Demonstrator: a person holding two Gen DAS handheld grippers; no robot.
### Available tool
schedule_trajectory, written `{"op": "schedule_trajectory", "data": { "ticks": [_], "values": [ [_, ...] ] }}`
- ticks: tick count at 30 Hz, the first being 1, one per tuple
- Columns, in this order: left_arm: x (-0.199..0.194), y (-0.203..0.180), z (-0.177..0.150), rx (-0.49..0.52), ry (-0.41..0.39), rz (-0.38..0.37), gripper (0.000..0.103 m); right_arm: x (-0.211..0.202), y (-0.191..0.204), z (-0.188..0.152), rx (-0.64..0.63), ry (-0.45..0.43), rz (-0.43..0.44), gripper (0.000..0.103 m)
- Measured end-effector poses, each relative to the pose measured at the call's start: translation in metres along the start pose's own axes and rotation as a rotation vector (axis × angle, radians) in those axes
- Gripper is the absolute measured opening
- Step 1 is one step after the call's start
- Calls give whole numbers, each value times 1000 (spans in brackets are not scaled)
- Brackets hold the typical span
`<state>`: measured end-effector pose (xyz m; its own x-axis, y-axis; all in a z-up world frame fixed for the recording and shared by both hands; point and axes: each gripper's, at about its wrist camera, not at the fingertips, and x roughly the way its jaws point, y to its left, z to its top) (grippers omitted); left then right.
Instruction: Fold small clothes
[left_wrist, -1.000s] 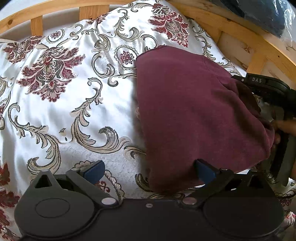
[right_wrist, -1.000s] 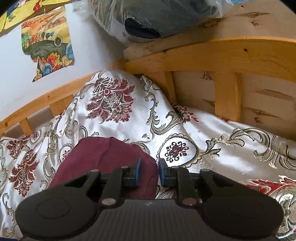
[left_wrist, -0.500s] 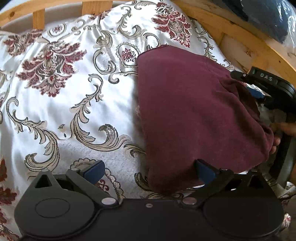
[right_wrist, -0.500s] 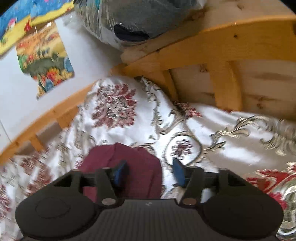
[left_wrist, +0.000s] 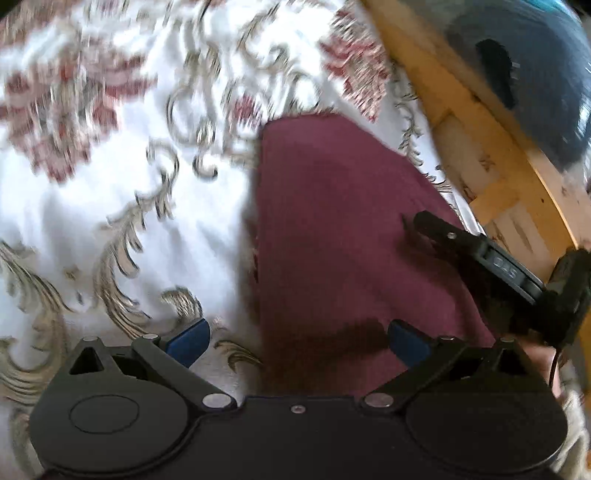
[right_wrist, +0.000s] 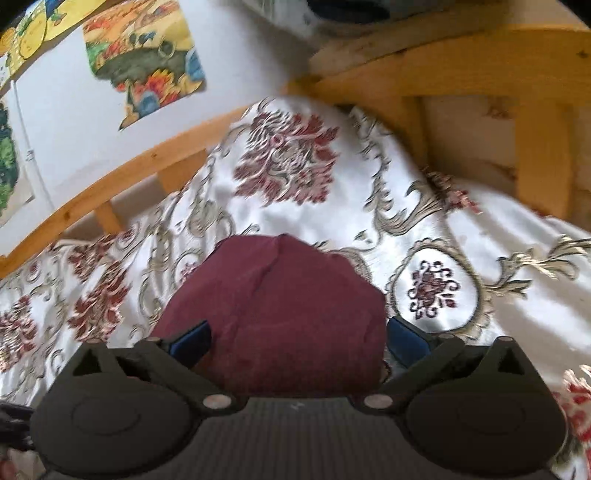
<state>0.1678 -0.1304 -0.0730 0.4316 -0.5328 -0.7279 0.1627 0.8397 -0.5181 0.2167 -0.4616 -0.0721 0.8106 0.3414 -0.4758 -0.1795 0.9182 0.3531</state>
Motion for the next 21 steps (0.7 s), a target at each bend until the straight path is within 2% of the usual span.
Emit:
{"op": "schedule_trajectory", "data": {
  "ticks": [3,6,9,13,16,18,20,21],
  "values": [
    [15,13,2,-94,56,-58,102,-4,-8,1,61,-2,43,103],
    [20,13,3,-90,66,-82,102,-5,-7,3,59,17,22,96],
    [24,10,5,-66,89,-124,92,-3,-1,1,22,28,-39,86],
    [28,10,6,-74,117,-150,79,-5,3,-1,11,18,-70,74],
    [29,1,8,-43,117,-118,71,-7,12,-6,-35,0,-97,63],
    [26,-3,8,-17,113,-98,64,-7,23,-10,-84,-14,-117,53],
    [21,-8,8,8,101,-82,54,-8,35,-12,-123,-33,-125,38],
    [19,-10,8,20,95,-74,53,-9,41,-14,-145,-44,-135,36]
  ]
}}
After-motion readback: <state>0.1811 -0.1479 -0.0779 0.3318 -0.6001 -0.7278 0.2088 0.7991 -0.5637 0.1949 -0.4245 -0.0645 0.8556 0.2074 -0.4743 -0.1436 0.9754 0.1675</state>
